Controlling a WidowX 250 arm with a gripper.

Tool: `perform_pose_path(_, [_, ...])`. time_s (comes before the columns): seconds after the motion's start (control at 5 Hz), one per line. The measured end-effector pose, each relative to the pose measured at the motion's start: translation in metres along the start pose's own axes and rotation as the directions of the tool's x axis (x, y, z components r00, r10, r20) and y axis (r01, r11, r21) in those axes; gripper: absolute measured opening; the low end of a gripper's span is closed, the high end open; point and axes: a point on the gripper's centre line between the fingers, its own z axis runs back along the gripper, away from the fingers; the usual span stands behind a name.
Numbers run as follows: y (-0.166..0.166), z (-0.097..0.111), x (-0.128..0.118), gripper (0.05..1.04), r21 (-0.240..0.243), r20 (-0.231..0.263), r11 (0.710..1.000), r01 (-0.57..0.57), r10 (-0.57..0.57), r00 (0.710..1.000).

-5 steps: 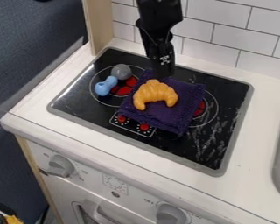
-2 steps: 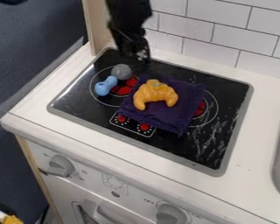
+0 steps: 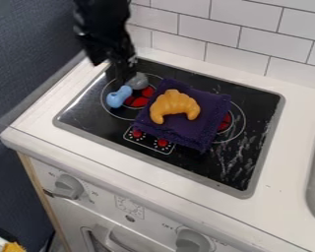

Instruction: Move the blue spoon to the bottom right side of the stove

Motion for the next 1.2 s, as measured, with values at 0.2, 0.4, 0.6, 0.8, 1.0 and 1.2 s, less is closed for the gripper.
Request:
perform_pose_path(0.2, [0.003,-0.009,-0.005,1.001,0.005,-0.050,0.998,-0.062,0.062,0.997])
perform_pose_path(0.4, [0.009,-0.027,-0.008,1.001,0.027,-0.109,0.990,-0.140,0.142,0.984])
perform_pose_path(0.6, [0.008,-0.042,0.000,1.001,0.029,-0.149,0.993,-0.117,0.120,0.981])
perform_pose_path(0.8, [0.010,-0.061,0.002,1.001,0.016,-0.190,0.992,-0.128,0.129,0.973])
perform_pose_path(1.0, [0.013,-0.074,0.001,1.001,0.021,-0.216,0.992,-0.126,0.128,0.968])
perform_pose_path(1.2, [0.010,-0.076,0.004,0.968,0.005,-0.186,0.991,-0.134,0.133,0.974])
